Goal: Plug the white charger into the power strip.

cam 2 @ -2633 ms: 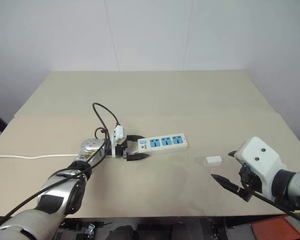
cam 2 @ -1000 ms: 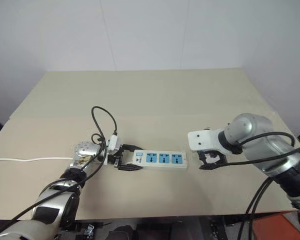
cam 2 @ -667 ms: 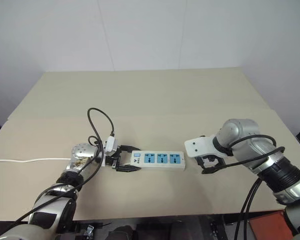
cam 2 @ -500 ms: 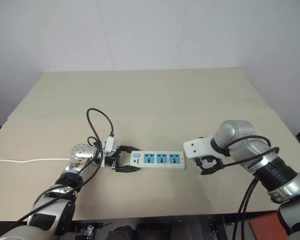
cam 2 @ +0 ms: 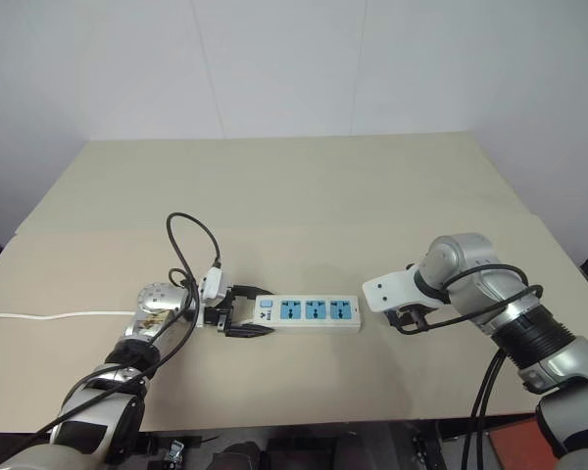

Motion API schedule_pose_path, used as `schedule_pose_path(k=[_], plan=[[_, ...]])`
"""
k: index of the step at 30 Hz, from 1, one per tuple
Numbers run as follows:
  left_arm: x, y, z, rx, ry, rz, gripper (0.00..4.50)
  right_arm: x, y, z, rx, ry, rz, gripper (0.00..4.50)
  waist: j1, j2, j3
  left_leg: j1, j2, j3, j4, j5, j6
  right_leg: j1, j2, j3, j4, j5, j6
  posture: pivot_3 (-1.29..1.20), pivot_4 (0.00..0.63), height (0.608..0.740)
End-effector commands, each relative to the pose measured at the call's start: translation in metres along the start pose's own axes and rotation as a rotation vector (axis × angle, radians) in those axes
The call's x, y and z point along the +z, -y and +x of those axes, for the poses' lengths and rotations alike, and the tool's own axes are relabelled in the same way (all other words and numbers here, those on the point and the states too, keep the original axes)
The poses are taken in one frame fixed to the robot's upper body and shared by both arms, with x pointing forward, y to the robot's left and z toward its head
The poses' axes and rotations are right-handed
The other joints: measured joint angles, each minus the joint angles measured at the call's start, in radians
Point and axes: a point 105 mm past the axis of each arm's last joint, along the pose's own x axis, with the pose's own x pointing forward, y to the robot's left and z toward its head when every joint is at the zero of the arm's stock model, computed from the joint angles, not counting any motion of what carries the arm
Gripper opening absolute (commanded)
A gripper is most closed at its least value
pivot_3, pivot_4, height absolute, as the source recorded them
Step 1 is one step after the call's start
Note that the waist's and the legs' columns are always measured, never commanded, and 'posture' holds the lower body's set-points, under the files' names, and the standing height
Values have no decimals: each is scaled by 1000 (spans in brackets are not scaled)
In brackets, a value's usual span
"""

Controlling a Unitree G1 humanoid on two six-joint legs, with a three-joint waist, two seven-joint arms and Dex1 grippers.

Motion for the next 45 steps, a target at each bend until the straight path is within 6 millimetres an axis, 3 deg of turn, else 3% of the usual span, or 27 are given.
schedule_pose_path(k=[1,4,8,12,16,22,26,31,36,45], plan=[[7,-3,-3,19,16,25,3272,7,6,-9,-39,16,-35,1111,0,0,0,0,0,0,0,0,0,0,0,0,0,0,0,0,150,740],[7,-3,-3,20,16,26,3272,9,11,-17,-71,13,-44,1111,-1,0,0,0,0,0,0,0,0,0,0,0,0,0,0,0,150,740],[7,-3,-2,19,16,25,3272,23,27,-45,-181,113,13,1111,-1,0,0,-1,0,0,0,0,0,-1,0,0,0,0,0,0,150,740],[8,-5,1,16,8,29,3272,50,54,-91,-374,479,223,1111,0,0,0,-1,0,-1,0,0,0,-1,0,0,0,1,-1,0,150,740],[7,-6,1,14,-16,45,3272,64,61,-110,-429,798,376,1111,5,0,0,-1,0,-5,-1,0,0,-1,0,0,1,1,-1,0,150,740],[11,-10,-2,26,-16,48,3272,82,53,-85,-395,1233,475,1111,3,0,0,-1,0,-6,-1,0,0,1,0,-1,3,2,-1,0,150,740],[12,-11,-5,29,-19,51,3272,90,55,-62,-393,1271,459,1111,-3,1,-1,0,0,-6,-1,0,-1,0,0,1,5,2,-1,0,150,740],[11,-10,-12,25,-47,55,3272,101,67,-57,-343,1490,500,1111,-14,1,-1,0,0,-5,-1,1,-1,-1,1,1,6,2,-1,0,150,740],[12,-10,-15,28,-57,53,3272,111,68,-45,-273,1583,478,1111,-21,1,-1,0,0,-6,-1,1,-1,-2,0,1,7,2,-1,0,150,740],[16,-12,-16,36,-60,55,3272,118,68,-24,-259,1573,450,1111,-25,1,-1,0,0,-6,-1,1,-1,-6,0,2,12,2,-1,0,150,740]])
